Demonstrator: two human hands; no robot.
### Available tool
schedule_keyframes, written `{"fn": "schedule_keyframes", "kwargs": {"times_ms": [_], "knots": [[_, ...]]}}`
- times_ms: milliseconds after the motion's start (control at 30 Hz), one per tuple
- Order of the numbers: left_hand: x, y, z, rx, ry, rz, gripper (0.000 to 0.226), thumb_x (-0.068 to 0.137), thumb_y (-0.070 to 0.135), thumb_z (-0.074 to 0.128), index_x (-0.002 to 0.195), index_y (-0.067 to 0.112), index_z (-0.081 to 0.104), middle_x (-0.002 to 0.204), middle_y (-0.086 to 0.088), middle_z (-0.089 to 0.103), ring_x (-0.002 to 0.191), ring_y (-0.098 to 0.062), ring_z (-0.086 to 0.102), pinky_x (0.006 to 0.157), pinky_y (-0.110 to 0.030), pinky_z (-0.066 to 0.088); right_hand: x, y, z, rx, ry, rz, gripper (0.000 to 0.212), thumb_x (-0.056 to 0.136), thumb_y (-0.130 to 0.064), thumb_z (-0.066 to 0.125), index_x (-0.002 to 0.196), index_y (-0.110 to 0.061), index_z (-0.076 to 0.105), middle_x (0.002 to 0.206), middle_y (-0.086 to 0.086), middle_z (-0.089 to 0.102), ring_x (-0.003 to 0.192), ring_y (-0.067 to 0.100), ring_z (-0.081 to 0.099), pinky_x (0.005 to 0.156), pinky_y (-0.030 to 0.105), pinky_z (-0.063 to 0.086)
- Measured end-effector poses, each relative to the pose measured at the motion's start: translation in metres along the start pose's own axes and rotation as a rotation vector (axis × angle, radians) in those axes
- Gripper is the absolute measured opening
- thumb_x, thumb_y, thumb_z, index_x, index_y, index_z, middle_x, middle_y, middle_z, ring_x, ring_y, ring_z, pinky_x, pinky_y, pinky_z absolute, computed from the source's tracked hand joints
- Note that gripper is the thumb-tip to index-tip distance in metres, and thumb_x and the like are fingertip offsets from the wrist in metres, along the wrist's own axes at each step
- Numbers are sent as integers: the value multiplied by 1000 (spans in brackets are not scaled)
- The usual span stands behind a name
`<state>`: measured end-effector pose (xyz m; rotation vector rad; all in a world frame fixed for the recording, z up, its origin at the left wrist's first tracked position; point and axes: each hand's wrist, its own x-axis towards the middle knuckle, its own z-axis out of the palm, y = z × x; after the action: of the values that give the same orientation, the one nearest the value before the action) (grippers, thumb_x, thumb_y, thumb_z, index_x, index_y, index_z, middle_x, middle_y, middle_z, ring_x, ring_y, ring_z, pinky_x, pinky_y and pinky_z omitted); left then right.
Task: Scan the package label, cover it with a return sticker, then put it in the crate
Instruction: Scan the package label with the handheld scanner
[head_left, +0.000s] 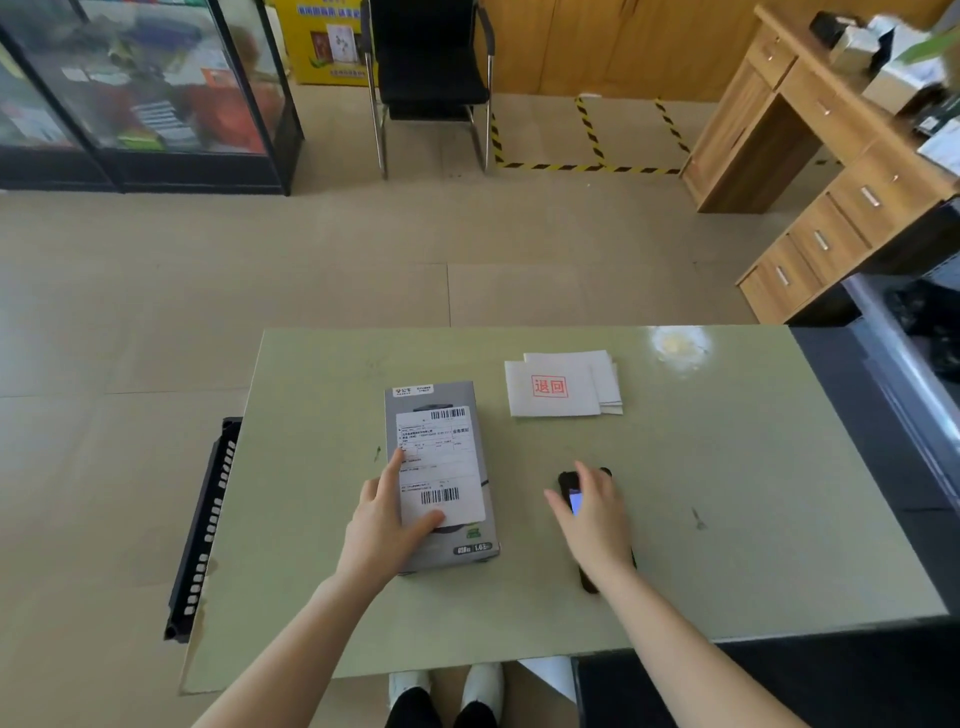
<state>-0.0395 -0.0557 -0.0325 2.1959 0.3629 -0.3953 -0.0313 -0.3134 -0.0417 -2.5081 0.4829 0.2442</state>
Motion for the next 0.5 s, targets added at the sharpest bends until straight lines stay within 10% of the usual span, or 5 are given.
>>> {"fn": "schedule_keyframes", "kwargs": {"times_ms": [200,500], "knots": [[4,-3,3,18,12,9,91,73,47,73,143,46,14,132,0,43,112,-28,53,80,-35,42,8,53,-11,-219,-50,300,104,54,-57,81,136,-13,35,128,13,47,117,31,47,89,40,45],[5,0,8,27,47,6,92,73,45,74,144,41,16,130,0,43,108,-26,53,77,-33,40,14,45,9,-177,-56,335,86,52,-42,85,119,-9,42,117,10,41,110,28,43,68,32,41]]}}
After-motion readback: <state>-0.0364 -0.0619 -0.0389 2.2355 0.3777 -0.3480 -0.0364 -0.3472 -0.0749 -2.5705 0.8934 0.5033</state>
